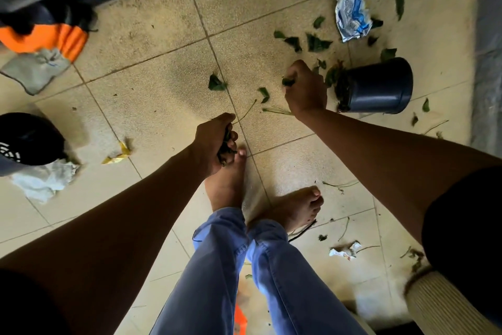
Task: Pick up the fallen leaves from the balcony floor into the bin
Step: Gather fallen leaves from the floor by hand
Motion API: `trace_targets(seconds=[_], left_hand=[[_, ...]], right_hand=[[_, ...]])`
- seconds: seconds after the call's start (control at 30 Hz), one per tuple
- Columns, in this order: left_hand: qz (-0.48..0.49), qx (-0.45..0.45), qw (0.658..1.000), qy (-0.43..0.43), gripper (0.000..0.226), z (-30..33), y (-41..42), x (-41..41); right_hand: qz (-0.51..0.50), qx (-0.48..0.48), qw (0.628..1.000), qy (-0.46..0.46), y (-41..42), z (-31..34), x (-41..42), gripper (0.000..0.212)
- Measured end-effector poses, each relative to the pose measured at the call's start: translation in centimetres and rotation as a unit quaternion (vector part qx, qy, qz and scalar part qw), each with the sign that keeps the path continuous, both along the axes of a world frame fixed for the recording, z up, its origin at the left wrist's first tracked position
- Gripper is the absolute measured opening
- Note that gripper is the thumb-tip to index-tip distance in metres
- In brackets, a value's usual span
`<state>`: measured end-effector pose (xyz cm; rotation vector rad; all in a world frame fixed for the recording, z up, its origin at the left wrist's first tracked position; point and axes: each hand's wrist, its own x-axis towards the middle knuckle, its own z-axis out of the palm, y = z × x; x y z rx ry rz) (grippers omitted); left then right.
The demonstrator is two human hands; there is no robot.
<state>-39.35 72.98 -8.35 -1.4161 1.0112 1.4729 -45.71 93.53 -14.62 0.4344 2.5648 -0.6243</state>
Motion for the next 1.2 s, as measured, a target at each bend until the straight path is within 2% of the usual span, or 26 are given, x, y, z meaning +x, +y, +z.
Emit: trace_targets(seconds=[0.13, 0.27, 0.4, 0.6, 0.73, 0.77, 0.8, 0.83, 0.87, 0.9, 0.93, 0.97, 1.03, 1.07, 1.13, 1.2], left_hand=[[0.011, -0.01, 1.0, 0.005, 0.039, -0.2, -0.4, -0.3], [0.002, -0.023, 1.0, 0.002, 0.038, -0.3, -1.0, -0.2], [0.01, -0.014, 1.0, 0.002, 0.037, -0.1, -1.3, -0.2], [-0.008, -0.025, 1.0, 0.007, 0.037, -0.2, -1.9, -0.3], [-0.021, -0.015, 0.999, 0.042, 0.036, -1.9, -2.6, 0.3], [-0.027, 0.01, 0.999, 0.04, 0.036, -3.9, -3.0, 1.6], [0.0, -0.005, 1.0, 0.018, 0.039, -10.4, -4.0, 4.7], [0.072, 0.05, 0.994, -0.058, 0.045, -17.6, -6.0, 6.6], [0.107, 0.02, 0.991, -0.072, 0.05, -21.1, -6.4, 8.3], [0.151, 0.057, 0.983, -0.086, 0.05, -22.1, -7.1, 8.5], [0.167, 0.091, 0.98, -0.054, 0.044, -16.3, -7.1, 6.9], [0.142, 0.084, 0.986, 0.013, 0.038, -7.7, -6.3, 4.3], [0.086, 0.06, 0.992, 0.067, 0.039, 0.9, -5.1, 0.3], [0.056, -0.001, 0.997, 0.059, 0.04, 3.3, -5.4, -0.9], [0.075, -0.01, 0.995, 0.068, 0.038, 1.3, -5.7, -0.5], [0.029, -0.03, 0.998, 0.038, 0.036, 0.3, -6.4, -0.2]], right_hand=[[-0.024, -0.014, 1.0, -0.012, -0.7, -0.1, -0.4, 0.007], [0.006, -0.058, 0.998, 0.004, -2.5, 0.5, 0.5, 0.001], [0.037, -0.085, 0.996, 0.016, -3.6, 0.2, 1.6, 0.012], [0.119, -0.019, 0.993, 0.0, -4.4, -0.9, 1.7, 0.015], [0.16, -0.03, 0.986, 0.038, -6.4, -0.1, 0.8, 0.021], [0.165, -0.051, 0.983, 0.058, -7.4, 0.2, 0.8, 0.027], [0.176, -0.077, 0.979, 0.07, -8.6, 0.6, 0.7, 0.035], [0.188, -0.097, 0.975, 0.072, -9.7, 0.8, 0.7, 0.046], [0.199, -0.107, 0.972, 0.066, -10.7, 0.9, 0.7, 0.056], [0.209, -0.104, 0.971, 0.055, -11.5, 0.8, 0.7, 0.063], [0.216, -0.092, 0.971, 0.038, -12.1, 0.6, 0.7, 0.065], [0.222, -0.078, 0.972, 0.022, -12.5, 0.2, 0.7, 0.062], [0.224, -0.064, 0.972, 0.004, -12.9, -0.5, 0.8, 0.047], [0.218, -0.066, 0.974, 0.004, -12.9, -0.8, 1.0, 0.039], [0.187, -0.074, 0.98, 0.005, -12.6, -1.2, 1.4, 0.026], [0.156, -0.071, 0.985, 0.012, -11.7, -1.0, 1.7, 0.018]])
